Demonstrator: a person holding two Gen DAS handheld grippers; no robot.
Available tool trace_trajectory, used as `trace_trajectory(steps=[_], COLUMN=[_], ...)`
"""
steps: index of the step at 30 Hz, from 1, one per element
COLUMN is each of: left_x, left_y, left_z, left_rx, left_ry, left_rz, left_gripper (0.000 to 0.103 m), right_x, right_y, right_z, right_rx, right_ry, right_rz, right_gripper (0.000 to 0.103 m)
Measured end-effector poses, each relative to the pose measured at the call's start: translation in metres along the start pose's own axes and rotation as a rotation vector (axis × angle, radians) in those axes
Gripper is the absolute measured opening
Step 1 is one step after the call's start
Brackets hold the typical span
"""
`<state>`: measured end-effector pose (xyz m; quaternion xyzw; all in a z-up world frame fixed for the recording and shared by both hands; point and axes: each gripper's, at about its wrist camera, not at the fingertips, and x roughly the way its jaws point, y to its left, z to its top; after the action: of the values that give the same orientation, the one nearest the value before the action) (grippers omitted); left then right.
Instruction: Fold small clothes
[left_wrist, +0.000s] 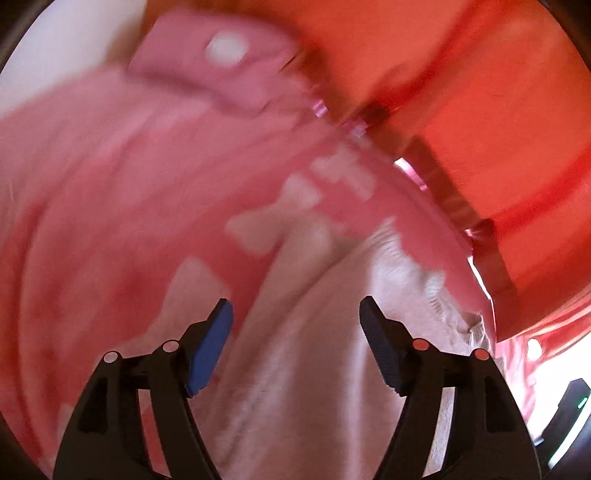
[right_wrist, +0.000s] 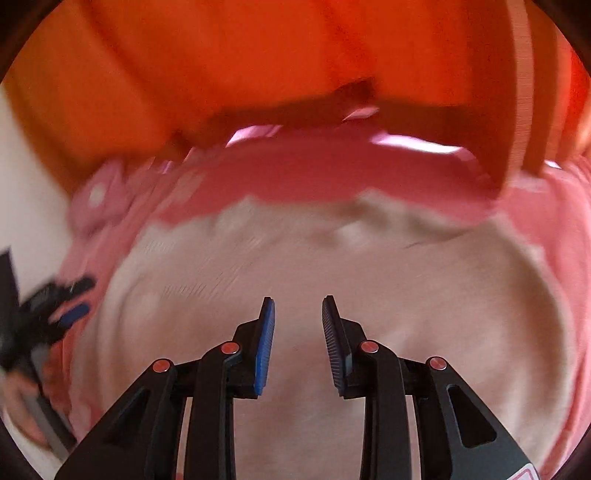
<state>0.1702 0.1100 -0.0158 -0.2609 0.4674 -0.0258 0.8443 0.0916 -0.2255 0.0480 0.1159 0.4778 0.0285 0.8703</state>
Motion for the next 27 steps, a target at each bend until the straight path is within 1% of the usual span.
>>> trace_trajectory(steps=[1, 2, 3, 4, 6, 9, 10, 11, 12, 13, 14, 16, 17, 19, 22, 23, 24, 25, 27], left_x=[0.010, 0.017, 0.021, 0.019, 0.021, 0.020, 0.019, 0.020, 0.019, 0.020, 0.019, 0.010, -0.002, -0.021, -0.055, -0.067, -0.074, -0.081, -0.085], left_y=[0.006, 0.010, 0.013, 0.013, 0.012, 0.014, 0.016, 0.018, 0.019, 0.022, 0.024, 0.023, 0.013, -0.005, -0.058, -0.086, -0.107, -0.138, -0.176], left_z=[-0.001, -0.003, -0.005, -0.005, -0.006, -0.009, -0.009, -0.008, -0.008, -0.006, -0.006, -0.003, -0.002, -0.002, -0.014, -0.022, -0.029, -0.042, -0.061], left_rx=[-0.033, -0.059, -0.087, -0.085, -0.081, -0.106, -0.107, -0.107, -0.107, -0.116, -0.137, -0.142, -0.110, -0.059, 0.069, 0.140, 0.192, 0.268, 0.350], left_ry=[0.058, 0.095, 0.112, 0.095, 0.107, 0.107, 0.108, 0.108, 0.110, 0.114, 0.118, 0.083, 0.043, -0.008, -0.073, -0.088, -0.093, -0.095, -0.081], left_rz=[-0.021, -0.046, -0.072, -0.083, -0.095, -0.115, -0.113, -0.108, -0.115, -0.140, -0.176, -0.206, -0.234, -0.286, -0.370, -0.400, -0.421, -0.445, -0.486], left_gripper=[0.069, 0.069, 0.070, 0.073, 0.073, 0.069, 0.061, 0.049, 0.040, 0.023, 0.019, 0.017, 0.016, 0.016, 0.016, 0.016, 0.016, 0.016, 0.016], right_x=[0.012, 0.021, 0.024, 0.026, 0.026, 0.028, 0.029, 0.028, 0.028, 0.029, 0.031, 0.032, 0.033, 0.033, 0.029, 0.025, 0.017, 0.009, -0.012], right_y=[0.008, 0.013, 0.015, 0.018, 0.019, 0.017, 0.017, 0.016, 0.016, 0.016, 0.017, 0.016, 0.016, 0.014, 0.005, 0.000, -0.009, -0.017, -0.039], right_z=[-0.003, -0.006, -0.007, -0.007, -0.005, -0.003, -0.003, -0.003, -0.002, -0.002, -0.002, -0.001, 0.000, 0.002, 0.005, 0.006, 0.009, 0.011, 0.014], right_rx=[-0.023, -0.037, -0.043, -0.054, -0.046, -0.032, -0.034, -0.036, -0.038, -0.041, -0.042, -0.040, -0.035, -0.020, 0.026, 0.049, 0.088, 0.115, 0.177], right_ry=[0.041, 0.069, 0.065, 0.054, 0.056, 0.056, 0.053, 0.053, 0.049, 0.047, 0.043, 0.041, 0.042, 0.045, 0.046, 0.044, 0.031, 0.014, -0.039], right_rz=[-0.007, -0.025, -0.041, -0.054, -0.053, -0.042, -0.043, -0.044, -0.045, -0.047, -0.048, -0.045, -0.041, -0.029, 0.014, 0.034, 0.055, 0.053, 0.049], right_gripper=[0.027, 0.028, 0.028, 0.029, 0.030, 0.031, 0.032, 0.032, 0.032, 0.033, 0.033, 0.034, 0.034, 0.035, 0.035, 0.035, 0.035, 0.035, 0.036])
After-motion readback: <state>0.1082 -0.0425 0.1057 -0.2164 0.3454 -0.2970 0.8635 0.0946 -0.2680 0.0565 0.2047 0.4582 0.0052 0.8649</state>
